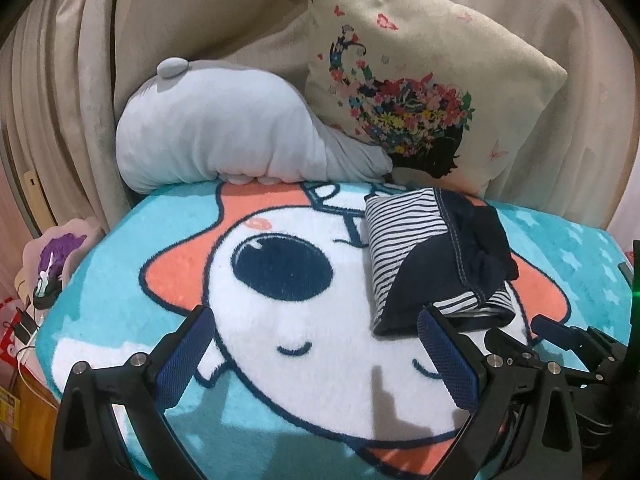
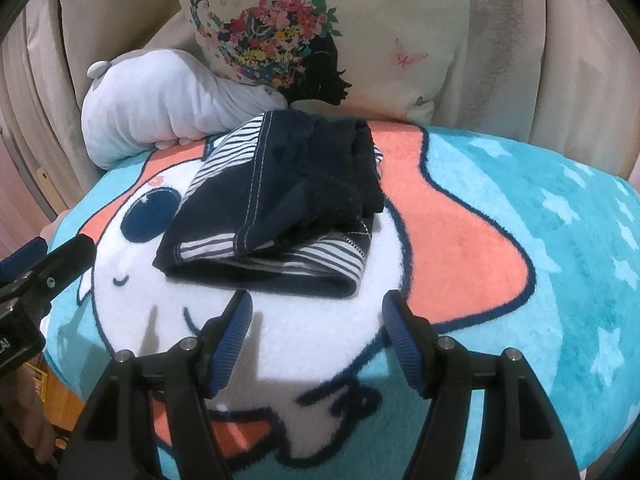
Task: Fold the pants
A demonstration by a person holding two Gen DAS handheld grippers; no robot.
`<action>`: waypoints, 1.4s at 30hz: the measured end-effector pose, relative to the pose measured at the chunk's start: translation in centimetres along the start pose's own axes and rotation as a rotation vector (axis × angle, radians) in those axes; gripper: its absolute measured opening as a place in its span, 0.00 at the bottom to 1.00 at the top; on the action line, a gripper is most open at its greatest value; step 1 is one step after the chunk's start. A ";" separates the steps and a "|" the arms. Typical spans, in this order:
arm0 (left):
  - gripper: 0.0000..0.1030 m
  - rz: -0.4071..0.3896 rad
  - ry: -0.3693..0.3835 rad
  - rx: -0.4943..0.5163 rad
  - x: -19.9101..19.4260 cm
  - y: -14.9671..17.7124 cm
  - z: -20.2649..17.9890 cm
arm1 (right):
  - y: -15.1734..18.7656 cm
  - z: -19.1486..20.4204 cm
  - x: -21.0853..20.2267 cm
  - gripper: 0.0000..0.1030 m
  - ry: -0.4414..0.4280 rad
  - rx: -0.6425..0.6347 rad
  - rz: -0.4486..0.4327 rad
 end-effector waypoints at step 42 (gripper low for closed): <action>0.99 0.101 0.036 -0.021 2.2 1.4 -1.0 | -0.1 -0.6 0.3 0.66 -0.004 -0.001 -0.006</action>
Point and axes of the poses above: each gripper's, at about its wrist camera, not at the fingertips, and x roughly the way its jaws point, z to its left, y to its underside, the point moved 9 cm from there along x, roughly the way its jaws point, and after that the axes turned 3 degrees about -x, right-handed, at the moved point
